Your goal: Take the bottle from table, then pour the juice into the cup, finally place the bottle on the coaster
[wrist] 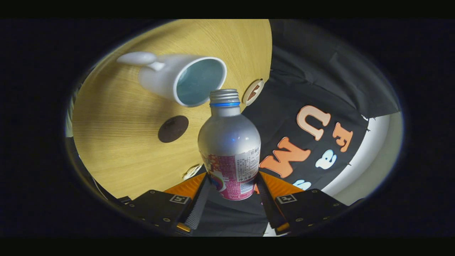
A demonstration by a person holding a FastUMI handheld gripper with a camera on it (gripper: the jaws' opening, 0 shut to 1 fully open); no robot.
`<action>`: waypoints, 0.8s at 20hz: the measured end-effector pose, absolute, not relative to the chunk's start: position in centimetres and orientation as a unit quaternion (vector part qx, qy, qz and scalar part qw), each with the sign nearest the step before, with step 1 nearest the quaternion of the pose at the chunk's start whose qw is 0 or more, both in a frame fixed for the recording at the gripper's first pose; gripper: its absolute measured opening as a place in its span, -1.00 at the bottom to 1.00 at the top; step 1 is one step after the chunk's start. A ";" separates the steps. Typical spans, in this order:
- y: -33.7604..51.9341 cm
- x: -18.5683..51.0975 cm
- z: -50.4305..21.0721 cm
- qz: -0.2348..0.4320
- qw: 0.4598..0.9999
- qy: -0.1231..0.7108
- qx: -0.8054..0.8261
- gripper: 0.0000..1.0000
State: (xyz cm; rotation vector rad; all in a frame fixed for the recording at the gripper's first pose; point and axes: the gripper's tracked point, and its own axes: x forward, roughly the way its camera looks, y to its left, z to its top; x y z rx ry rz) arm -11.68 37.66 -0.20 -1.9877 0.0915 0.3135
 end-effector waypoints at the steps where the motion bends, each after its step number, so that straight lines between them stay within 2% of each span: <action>1: 37.7 -11.8 -0.2 0.131 0.547 0.037 -0.826 0.47; 6: 36.8 -12.1 -1.3 0.132 0.651 0.058 -0.745 0.47; 9: 36.2 -11.8 0.7 0.098 0.712 0.049 -0.694 0.48; 13: 35.0 -11.1 -1.1 0.108 0.823 0.102 -0.548 0.48; 16: 35.0 -10.6 -0.5 0.102 0.869 0.117 -0.470 0.48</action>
